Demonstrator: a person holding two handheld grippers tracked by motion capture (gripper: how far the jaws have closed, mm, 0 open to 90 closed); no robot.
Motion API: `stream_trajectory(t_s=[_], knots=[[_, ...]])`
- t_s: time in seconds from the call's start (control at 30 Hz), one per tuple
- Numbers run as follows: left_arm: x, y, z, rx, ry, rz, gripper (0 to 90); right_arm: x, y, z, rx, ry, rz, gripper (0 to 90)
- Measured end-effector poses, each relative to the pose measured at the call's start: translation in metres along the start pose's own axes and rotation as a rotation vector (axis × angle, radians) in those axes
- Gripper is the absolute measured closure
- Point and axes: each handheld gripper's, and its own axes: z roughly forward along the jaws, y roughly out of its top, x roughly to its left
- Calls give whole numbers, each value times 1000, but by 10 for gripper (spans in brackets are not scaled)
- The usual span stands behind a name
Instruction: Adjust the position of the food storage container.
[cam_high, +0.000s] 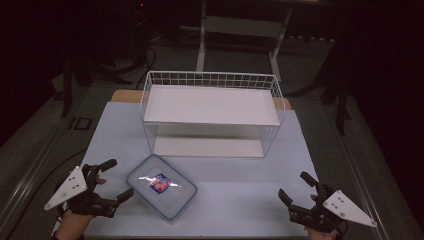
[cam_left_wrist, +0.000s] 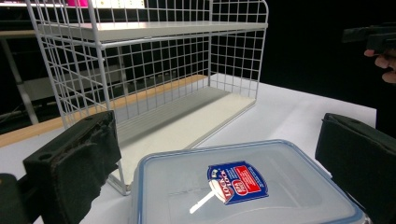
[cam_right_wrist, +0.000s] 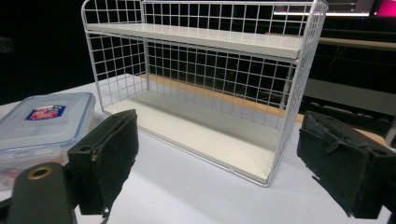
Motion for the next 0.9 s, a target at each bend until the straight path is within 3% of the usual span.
stream_trajectory(t_s=[0.27, 0.5, 0.6, 0.63, 0.67, 0.73, 0.77, 0.83, 0.87, 0.9], knots=[[-2, 3, 0, 6, -21, -7, 0, 6, 6, -2, -21, 3, 6, 115], [-7, 9, -1, 26, -29, -10, 0, 8, 7, -2, -9, 1, 10, 115], [-13, 18, 0, 52, -68, -24, 7, 9, 7, -1, -6, 5, 17, 115], [-13, 18, 0, 52, -68, -24, 33, 9, 7, -1, -7, 8, 18, 115], [-18, 19, -1, 89, -79, -5, 53, 9, 7, -1, -3, 10, 17, 115], [-19, 18, -2, 97, -93, 0, 101, 9, 7, -1, -3, 8, 14, 115], [-21, 16, -3, 132, -127, -1, 212, 10, 7, 0, 0, 15, 17, 115], [-23, 12, -3, 168, -143, 4, 336, 10, 7, 1, 1, 18, 16, 115], [-23, 12, -3, 168, -143, 4, 370, 10, 7, 2, 4, 20, 17, 115], [-24, 8, -2, 221, -175, 3, 408, 11, 7, 2, 4, 20, 15, 115]])
